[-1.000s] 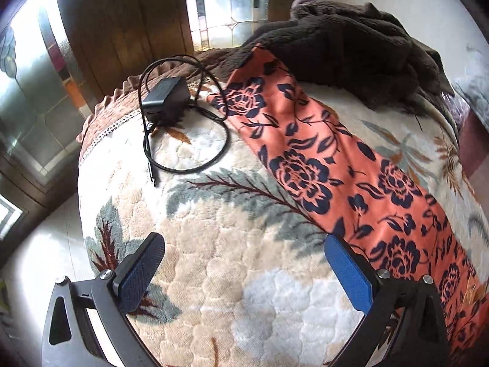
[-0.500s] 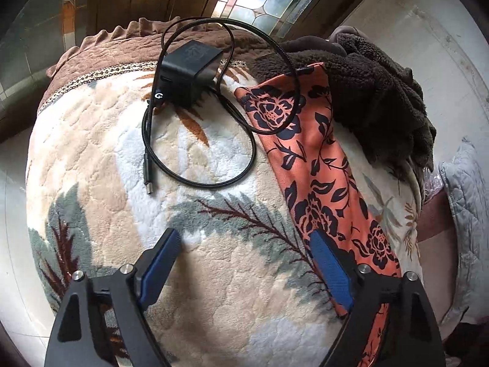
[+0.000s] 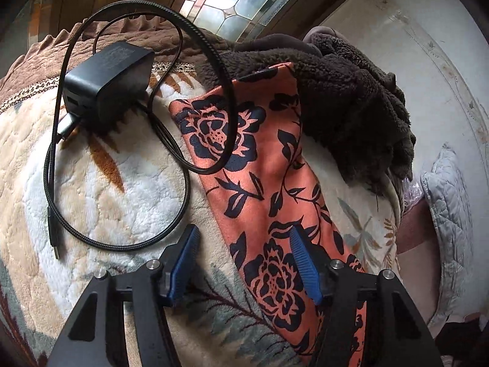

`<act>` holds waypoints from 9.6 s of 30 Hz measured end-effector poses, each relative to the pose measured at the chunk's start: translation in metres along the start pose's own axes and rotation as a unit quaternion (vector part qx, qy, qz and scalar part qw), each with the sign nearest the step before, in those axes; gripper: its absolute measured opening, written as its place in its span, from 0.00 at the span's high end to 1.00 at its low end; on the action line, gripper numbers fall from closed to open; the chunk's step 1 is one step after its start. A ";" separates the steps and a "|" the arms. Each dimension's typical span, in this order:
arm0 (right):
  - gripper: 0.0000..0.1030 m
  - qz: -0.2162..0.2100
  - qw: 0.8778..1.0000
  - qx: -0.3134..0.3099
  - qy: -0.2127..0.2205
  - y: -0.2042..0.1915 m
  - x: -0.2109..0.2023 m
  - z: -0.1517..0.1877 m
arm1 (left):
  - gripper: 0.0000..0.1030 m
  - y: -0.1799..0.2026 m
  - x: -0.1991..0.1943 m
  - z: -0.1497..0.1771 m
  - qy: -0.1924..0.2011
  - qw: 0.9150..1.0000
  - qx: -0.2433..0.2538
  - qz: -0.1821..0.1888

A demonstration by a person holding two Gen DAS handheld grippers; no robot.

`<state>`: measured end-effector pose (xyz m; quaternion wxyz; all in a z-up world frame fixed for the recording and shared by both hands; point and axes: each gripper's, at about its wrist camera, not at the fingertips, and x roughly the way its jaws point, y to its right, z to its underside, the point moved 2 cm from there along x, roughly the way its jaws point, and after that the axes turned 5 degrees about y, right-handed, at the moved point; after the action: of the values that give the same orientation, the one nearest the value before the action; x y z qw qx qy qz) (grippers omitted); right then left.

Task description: Fold small clothes

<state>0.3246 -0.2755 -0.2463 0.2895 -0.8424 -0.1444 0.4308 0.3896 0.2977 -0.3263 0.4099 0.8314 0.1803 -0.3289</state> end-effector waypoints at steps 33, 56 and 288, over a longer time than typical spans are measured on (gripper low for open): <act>0.30 0.022 0.986 0.139 0.085 0.100 -0.079 -0.040 | 0.68 0.241 -0.095 0.317 -0.218 0.854 0.423 0.211; 0.78 0.040 0.997 0.046 0.056 0.053 0.034 -0.036 | 0.44 0.157 -0.062 0.174 -0.049 0.946 0.318 0.050; 0.31 0.086 0.943 0.174 0.271 0.193 -0.209 -0.070 | 0.21 0.185 -0.064 0.188 -0.134 0.947 0.199 0.214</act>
<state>0.2570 -0.5567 -0.1978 0.4221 -0.8730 0.0896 0.2274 0.3740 0.0341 -0.2618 0.3171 0.8632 -0.1273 -0.3716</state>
